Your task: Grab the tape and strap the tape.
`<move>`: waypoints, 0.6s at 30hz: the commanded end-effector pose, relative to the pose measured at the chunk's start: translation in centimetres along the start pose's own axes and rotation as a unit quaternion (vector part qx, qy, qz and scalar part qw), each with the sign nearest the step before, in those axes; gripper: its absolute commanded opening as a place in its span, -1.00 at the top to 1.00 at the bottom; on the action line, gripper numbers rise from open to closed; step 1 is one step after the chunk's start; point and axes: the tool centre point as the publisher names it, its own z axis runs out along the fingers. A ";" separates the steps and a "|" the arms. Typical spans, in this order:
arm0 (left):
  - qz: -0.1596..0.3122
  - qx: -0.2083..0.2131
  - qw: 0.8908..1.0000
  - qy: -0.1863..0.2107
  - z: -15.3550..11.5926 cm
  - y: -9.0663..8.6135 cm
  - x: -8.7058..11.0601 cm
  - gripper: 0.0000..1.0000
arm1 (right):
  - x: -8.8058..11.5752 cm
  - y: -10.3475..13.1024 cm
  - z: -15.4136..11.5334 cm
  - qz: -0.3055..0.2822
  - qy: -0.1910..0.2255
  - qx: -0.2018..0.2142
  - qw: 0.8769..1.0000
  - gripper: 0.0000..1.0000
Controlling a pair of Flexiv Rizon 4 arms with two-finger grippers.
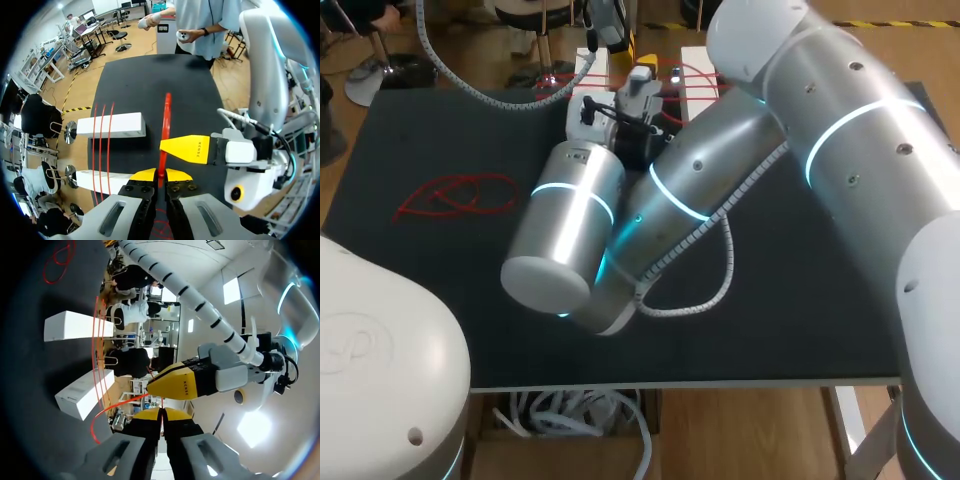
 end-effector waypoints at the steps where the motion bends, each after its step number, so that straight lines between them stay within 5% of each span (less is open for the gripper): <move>1: -0.001 -0.002 1.000 0.000 -0.1 -0.1 0.0 1.00 | 0.0 0.3 -0.2 -0.004 0.002 0.001 1.000 1.00; 18: -0.001 -0.002 1.000 0.000 -0.1 -0.1 0.0 1.00 | -0.1 1.0 -0.1 0.002 -0.002 0.002 1.000 1.00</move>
